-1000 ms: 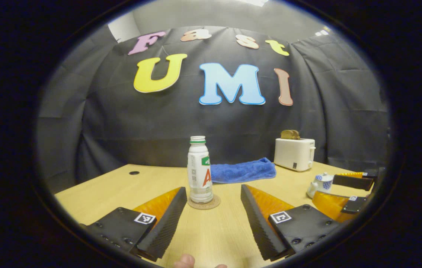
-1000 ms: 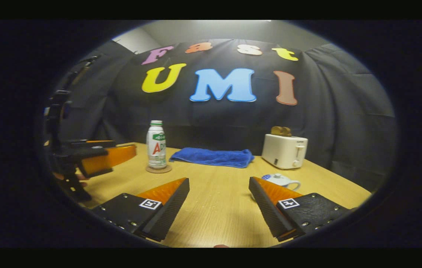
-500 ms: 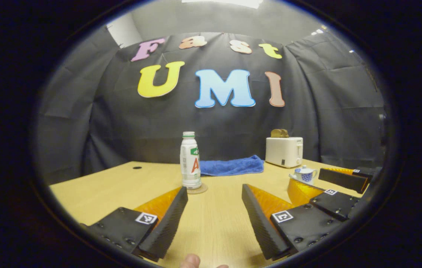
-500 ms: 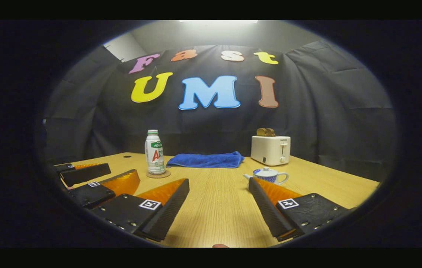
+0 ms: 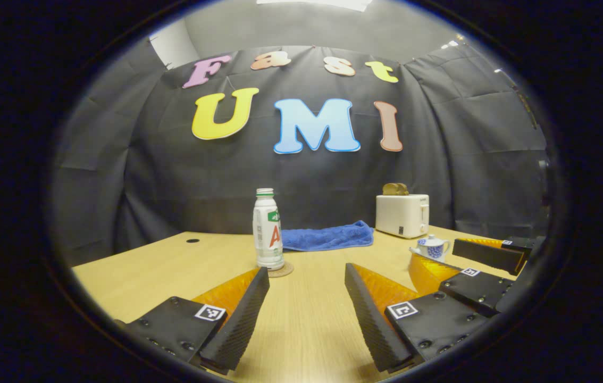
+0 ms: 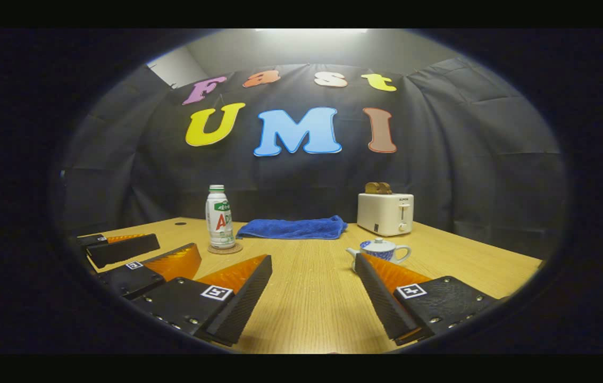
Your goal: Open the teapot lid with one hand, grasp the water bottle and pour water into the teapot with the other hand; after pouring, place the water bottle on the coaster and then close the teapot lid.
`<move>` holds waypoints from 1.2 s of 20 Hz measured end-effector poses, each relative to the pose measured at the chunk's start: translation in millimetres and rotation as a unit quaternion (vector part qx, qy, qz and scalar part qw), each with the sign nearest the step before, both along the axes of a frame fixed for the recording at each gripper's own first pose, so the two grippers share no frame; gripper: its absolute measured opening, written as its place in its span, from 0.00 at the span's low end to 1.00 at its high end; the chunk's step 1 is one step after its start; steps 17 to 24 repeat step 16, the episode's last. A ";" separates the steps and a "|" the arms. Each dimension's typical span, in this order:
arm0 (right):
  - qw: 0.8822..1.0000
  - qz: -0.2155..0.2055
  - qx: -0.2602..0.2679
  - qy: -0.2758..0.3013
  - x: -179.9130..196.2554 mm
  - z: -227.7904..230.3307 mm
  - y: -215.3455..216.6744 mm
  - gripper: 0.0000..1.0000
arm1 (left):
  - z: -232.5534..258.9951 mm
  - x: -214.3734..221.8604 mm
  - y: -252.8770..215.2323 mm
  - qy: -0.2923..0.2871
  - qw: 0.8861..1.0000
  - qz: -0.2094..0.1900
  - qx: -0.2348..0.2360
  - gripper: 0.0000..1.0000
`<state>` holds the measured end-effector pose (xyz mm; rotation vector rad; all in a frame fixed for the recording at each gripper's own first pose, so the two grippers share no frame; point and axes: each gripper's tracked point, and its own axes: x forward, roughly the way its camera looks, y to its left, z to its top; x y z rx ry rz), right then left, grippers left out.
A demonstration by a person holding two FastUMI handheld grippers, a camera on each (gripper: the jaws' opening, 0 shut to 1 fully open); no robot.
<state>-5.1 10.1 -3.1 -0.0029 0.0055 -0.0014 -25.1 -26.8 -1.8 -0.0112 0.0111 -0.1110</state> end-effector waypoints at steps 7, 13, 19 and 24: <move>1.000 -0.003 0.000 0.000 0.0 0.6 -1.0 0.96 | -0.5 0.3 -4.7 -0.002 1.000 -0.017 -0.001 1.00; 1.000 -0.015 0.001 0.000 0.1 0.9 -5.0 0.96 | 0.0 0.6 -4.8 -0.005 1.000 -0.018 -0.001 1.00; 1.000 -0.031 0.000 0.000 0.5 0.5 -9.3 0.96 | 0.4 0.4 -9.4 -0.005 1.000 -0.030 -0.002 1.00; 1.000 -0.031 0.000 0.000 0.5 0.5 -9.3 0.96 | 0.4 0.4 -9.4 -0.005 1.000 -0.030 -0.002 1.00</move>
